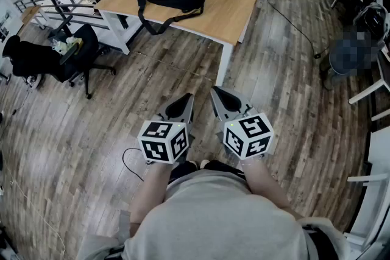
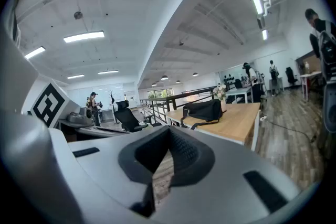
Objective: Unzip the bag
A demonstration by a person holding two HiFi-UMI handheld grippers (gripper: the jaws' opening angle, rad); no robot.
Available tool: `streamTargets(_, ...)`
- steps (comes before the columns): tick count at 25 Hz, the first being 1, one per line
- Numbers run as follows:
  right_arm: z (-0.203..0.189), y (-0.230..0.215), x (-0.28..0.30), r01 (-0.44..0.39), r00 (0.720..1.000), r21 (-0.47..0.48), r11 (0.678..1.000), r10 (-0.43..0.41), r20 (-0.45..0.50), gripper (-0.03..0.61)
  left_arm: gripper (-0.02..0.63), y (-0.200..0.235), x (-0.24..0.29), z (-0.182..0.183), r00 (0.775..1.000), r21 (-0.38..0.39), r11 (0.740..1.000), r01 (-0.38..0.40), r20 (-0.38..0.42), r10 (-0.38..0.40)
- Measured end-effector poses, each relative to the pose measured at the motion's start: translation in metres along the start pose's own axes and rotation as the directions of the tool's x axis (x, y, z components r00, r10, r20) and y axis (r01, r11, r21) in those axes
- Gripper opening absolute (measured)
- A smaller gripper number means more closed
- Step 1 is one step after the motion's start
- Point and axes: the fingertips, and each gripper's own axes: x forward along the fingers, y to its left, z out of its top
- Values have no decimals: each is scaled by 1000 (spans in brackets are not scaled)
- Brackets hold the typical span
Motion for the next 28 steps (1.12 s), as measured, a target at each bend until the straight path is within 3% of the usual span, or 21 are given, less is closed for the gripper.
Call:
streamTargets(10,-10,8,7,-33,999,-66,997,31,-33,5,31,16,9,3,998,-49,998,-48,32,50)
streamTargets(16,2,-2,-1,-44,998,-51,998,46,52,8,31,2,19,6,998,0,1000,-16,62,16)
streamTargets(20,0,-20,-9,-17,998,-11,1000,18,56,0,32,-1,24,4,998,33,999,-34,54,32)
streamTargets(21,-3,-23,-10,-16,999,-4,1000,16,49,15,34,-2,24,2,998,34,999,-38,50,36)
streamTargets(22,-5,-25,-10,-17,999,3,1000,17,41,74,34,-3,24,0,998,32,999,-43,47,42)
streamTargets(23,-9,-25,-11,-18,999,6,1000,18,32,76,35,-3,24,-3,998,28,998,-49,43,47)
streamTargets(25,-15,-26,-12,-16,1000,5,1000,16,15,74,68,-6,24,-9,998,21,999,-50,33,49)
streamTargets(26,-18,-27,-11,-15,1000,4,1000,15,6,76,122,-7,25,-11,999,19,999,-47,26,46)
streamTargets(28,-24,-28,-7,-21,1000,18,1000,21,-12,81,135,-5,26,-16,999,12,999,-46,14,46)
